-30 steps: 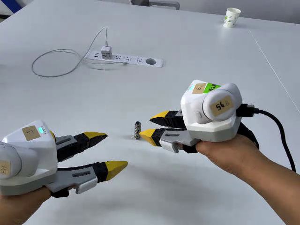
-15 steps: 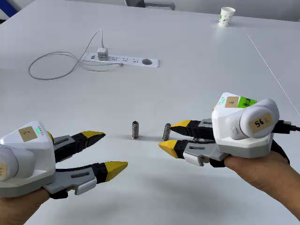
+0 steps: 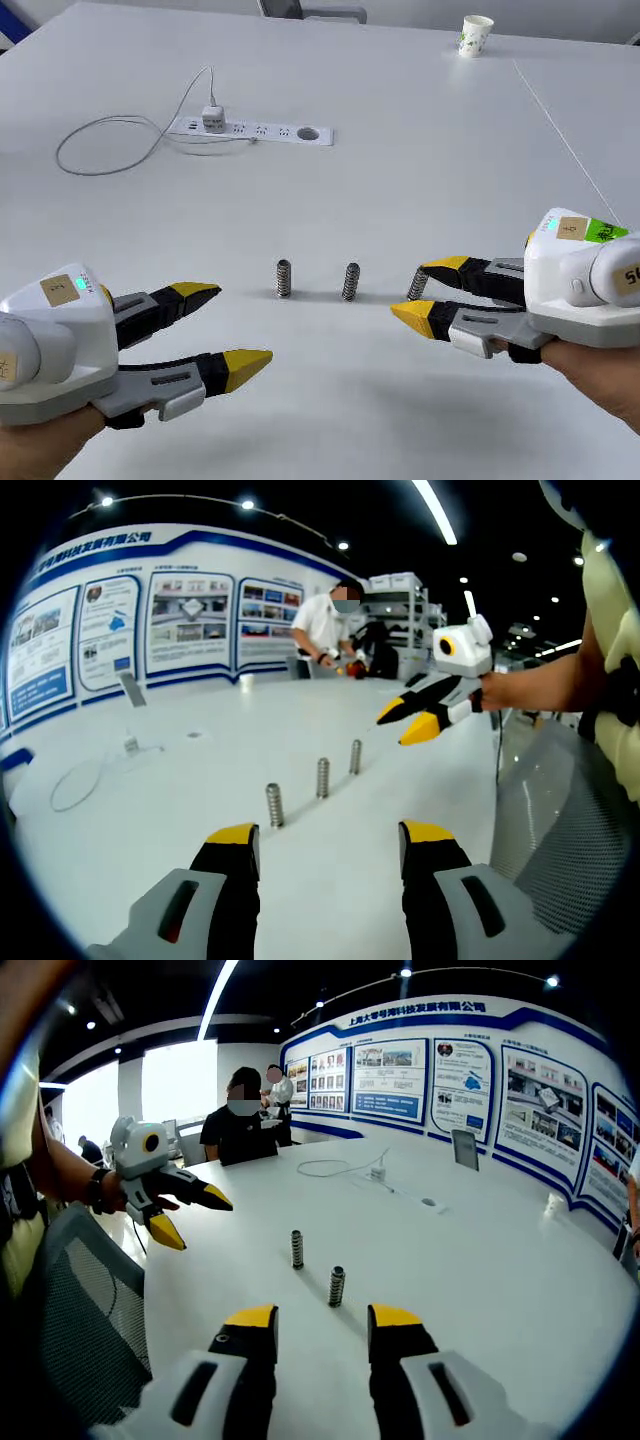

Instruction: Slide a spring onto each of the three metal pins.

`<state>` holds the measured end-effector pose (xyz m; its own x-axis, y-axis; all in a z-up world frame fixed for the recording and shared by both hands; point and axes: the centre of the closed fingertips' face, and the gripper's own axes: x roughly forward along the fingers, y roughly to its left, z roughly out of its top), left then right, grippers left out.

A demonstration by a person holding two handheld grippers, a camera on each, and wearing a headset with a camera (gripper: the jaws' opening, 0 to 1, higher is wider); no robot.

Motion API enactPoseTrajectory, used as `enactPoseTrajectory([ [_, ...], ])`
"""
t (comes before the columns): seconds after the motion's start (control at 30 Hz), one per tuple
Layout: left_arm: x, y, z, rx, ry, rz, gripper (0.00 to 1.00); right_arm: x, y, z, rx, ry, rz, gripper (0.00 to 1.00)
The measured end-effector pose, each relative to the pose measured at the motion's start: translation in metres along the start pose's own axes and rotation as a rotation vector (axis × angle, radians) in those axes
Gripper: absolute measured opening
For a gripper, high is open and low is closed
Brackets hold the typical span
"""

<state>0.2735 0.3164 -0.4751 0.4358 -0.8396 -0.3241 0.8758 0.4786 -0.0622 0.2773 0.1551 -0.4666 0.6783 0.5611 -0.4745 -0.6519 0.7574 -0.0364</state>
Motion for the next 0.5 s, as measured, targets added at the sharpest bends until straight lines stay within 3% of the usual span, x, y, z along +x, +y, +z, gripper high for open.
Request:
enactPoseTrajectory([
  [0.5,0.001,0.003,-0.012,-0.013,0.023,-0.002,0.62,-0.014,-0.007,-0.021,0.035,-0.008,-0.025,0.51],
])
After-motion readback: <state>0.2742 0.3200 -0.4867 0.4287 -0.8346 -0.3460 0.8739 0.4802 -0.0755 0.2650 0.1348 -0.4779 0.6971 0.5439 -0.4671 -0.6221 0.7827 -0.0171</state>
